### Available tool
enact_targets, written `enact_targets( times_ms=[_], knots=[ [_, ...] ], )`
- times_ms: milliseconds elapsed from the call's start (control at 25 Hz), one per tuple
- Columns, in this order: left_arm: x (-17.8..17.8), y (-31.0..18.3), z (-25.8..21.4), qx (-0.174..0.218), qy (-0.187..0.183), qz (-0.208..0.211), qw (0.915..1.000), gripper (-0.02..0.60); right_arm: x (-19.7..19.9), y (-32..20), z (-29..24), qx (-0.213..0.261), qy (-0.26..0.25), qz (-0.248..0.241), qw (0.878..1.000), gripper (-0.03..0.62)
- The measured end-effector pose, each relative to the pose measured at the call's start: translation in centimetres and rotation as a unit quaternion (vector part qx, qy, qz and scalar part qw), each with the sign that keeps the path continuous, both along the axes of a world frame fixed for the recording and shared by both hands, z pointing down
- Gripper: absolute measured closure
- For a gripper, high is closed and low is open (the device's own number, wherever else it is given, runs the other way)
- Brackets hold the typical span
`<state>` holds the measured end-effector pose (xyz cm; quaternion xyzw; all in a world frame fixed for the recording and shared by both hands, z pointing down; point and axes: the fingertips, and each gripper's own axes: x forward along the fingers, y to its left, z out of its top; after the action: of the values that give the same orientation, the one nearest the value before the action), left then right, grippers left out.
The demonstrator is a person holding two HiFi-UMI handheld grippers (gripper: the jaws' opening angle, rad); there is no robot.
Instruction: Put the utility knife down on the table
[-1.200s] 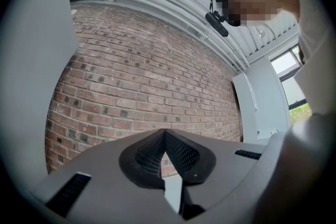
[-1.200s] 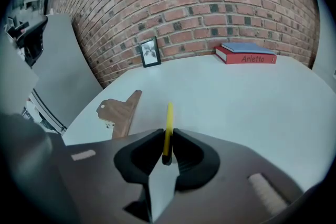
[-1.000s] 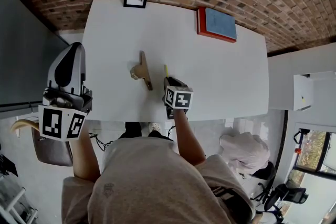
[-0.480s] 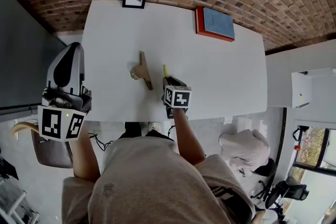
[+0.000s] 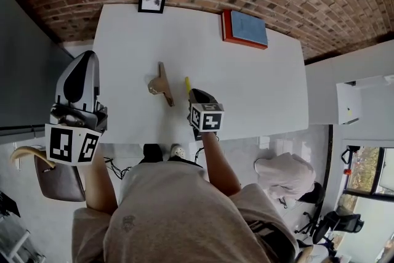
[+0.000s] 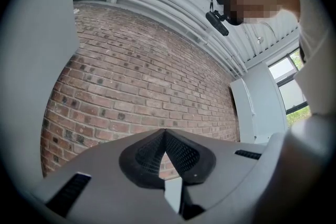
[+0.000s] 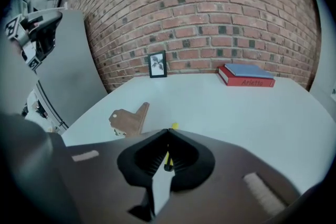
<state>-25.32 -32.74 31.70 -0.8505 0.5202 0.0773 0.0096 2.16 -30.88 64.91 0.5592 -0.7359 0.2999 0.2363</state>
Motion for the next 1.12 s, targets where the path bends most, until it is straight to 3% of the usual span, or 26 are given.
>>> enact_targets(
  times_ms=[400,1120],
  knots=[
    [1.9,2.1,-1.3,0.016,-0.001,-0.003,0.9999,0.577,-0.4,-0.8,-8.0,0.108,-0.009,-0.036,0.993,0.583],
    [6.5,6.2,-3.7,0.037,-0.009,-0.013,0.9992,0.577,1.8,0.9,-22.1,0.270,-0.018,-0.073,0.960,0.583]
  ],
)
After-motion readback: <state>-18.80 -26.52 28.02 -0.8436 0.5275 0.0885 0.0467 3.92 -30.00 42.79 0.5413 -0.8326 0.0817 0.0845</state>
